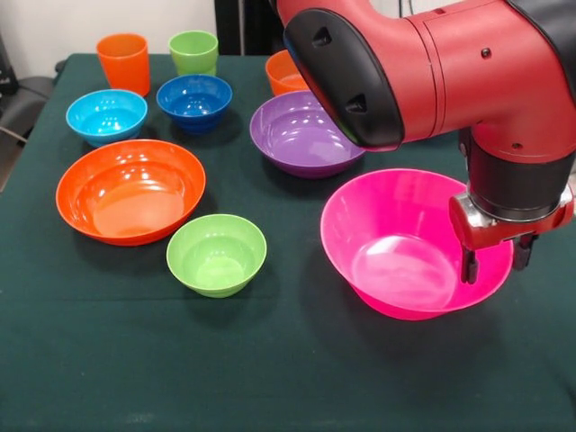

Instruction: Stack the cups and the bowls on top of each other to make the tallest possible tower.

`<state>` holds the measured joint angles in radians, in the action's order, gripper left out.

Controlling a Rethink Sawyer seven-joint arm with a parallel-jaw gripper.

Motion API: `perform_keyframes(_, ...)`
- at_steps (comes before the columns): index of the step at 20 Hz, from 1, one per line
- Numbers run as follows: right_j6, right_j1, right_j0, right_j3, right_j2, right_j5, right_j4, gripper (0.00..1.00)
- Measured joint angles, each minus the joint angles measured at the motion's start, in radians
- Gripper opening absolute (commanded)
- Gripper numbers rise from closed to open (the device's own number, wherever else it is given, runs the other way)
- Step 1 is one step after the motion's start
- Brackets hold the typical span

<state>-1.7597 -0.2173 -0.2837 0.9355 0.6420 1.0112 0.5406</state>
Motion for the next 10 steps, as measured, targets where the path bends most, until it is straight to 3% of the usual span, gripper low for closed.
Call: perform_keyframes(10,0.000,-0.004,0.007,0.000,-0.017,0.000,0.000,1.00)
